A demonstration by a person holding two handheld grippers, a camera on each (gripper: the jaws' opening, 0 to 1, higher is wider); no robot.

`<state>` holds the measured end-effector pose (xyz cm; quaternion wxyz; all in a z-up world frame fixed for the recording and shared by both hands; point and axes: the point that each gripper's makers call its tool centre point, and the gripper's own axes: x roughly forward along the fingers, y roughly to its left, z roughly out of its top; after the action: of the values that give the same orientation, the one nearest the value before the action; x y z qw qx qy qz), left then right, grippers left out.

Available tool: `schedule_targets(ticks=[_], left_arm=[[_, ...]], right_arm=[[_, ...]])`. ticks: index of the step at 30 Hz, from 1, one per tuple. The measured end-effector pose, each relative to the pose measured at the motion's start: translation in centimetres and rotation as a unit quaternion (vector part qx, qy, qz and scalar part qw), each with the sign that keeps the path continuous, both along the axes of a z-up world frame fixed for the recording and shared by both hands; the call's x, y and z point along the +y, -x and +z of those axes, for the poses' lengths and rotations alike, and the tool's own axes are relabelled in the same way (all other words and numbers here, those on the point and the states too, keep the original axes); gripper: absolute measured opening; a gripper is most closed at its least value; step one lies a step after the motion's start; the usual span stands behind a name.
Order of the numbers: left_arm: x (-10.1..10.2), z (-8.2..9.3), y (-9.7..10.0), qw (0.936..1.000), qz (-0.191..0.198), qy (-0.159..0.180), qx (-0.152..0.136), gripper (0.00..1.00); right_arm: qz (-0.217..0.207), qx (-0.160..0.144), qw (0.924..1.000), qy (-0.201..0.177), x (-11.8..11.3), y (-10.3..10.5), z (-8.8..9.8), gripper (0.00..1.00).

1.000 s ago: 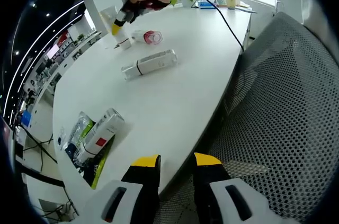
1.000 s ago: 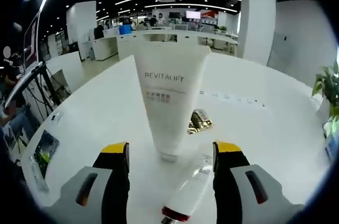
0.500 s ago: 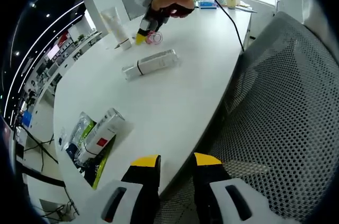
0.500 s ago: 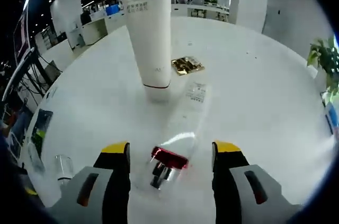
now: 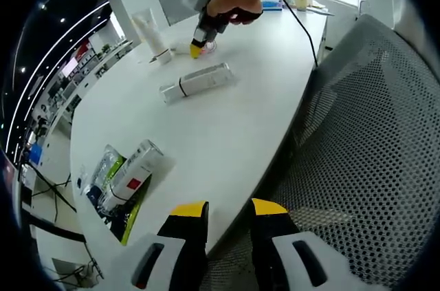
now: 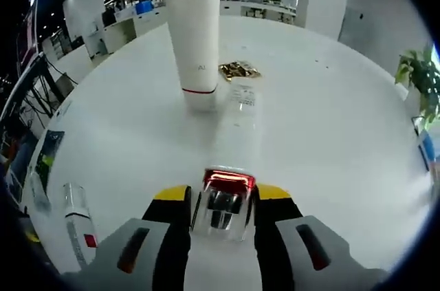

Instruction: Arrange the skincare products in the storage area until every visible bottle or jar stands upright without overlapping.

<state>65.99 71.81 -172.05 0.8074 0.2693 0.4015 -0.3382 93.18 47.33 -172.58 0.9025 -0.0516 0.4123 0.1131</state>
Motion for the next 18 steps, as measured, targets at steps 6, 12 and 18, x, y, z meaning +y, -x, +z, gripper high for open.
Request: schedule_targets(ticks=[6, 12, 18], left_arm=[[0.0, 0.0, 0.0, 1.0000, 0.001, 0.000, -0.001, 0.24], [0.0, 0.1, 0.0, 1.0000, 0.000, -0.001, -0.002, 0.23], [0.0, 0.1, -0.1, 1.0000, 0.000, -0.001, -0.003, 0.23]], right_arm=[[0.005, 0.010, 0.9999, 0.004, -0.4, -0.1, -0.3, 0.31], [-0.005, 0.032, 0.9994, -0.012, -0.5, 0.2, 0.4, 0.27], [-0.017, 0.055, 0.9974, -0.042, -1.1, 0.1, 0.8, 0.26]])
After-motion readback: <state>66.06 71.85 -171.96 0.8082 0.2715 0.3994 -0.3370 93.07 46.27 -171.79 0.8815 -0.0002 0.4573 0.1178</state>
